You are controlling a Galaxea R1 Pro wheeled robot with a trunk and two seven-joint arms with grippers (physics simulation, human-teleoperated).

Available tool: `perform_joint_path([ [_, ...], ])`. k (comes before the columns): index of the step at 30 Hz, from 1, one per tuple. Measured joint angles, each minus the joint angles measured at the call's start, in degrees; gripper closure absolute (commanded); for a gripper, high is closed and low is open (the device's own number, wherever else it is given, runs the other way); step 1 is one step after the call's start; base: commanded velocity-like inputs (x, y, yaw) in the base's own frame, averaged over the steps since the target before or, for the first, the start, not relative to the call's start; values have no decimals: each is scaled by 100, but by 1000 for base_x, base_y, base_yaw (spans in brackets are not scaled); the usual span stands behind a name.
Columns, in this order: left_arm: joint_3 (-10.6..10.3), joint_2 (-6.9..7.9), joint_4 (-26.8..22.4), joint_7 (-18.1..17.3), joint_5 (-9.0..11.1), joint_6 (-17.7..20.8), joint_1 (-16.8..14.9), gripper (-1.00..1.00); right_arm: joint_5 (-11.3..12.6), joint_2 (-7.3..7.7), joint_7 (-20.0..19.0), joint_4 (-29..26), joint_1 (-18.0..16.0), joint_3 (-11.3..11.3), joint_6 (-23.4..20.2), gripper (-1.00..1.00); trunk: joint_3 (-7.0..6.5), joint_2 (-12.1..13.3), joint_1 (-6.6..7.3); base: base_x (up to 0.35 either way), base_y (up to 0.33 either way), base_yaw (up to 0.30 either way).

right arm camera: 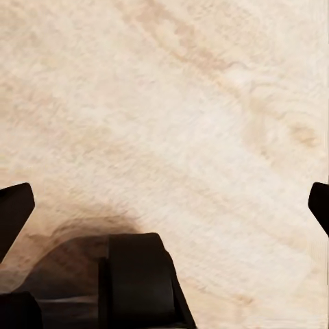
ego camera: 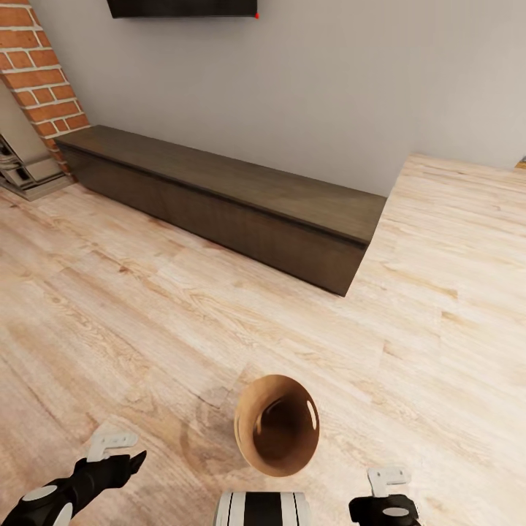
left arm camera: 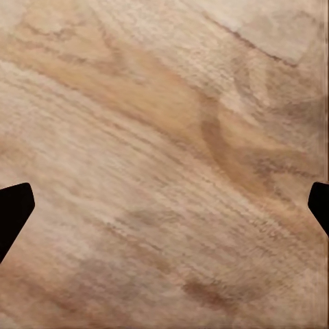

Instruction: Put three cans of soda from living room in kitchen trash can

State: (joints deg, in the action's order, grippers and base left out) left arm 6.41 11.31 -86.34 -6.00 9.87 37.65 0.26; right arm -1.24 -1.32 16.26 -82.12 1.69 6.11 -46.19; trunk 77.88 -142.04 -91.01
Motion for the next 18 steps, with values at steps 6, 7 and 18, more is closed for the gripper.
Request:
perform_joint_path([
  [6,-1,6,193,1,-12,14,-1,-100,-24,-1,15,129,82,21,-7,-100,0,0,0,0,0,0],
  [7,-3,9,225,1,-24,31,-1,-100,-28,0,15,96,79,22,-12,-100,0,0,0,0,0,0],
  [18,-27,42,578,2,-105,183,0,-100,-79,28,17,47,69,20,-32,-100,0,0,0,0,0,0],
])
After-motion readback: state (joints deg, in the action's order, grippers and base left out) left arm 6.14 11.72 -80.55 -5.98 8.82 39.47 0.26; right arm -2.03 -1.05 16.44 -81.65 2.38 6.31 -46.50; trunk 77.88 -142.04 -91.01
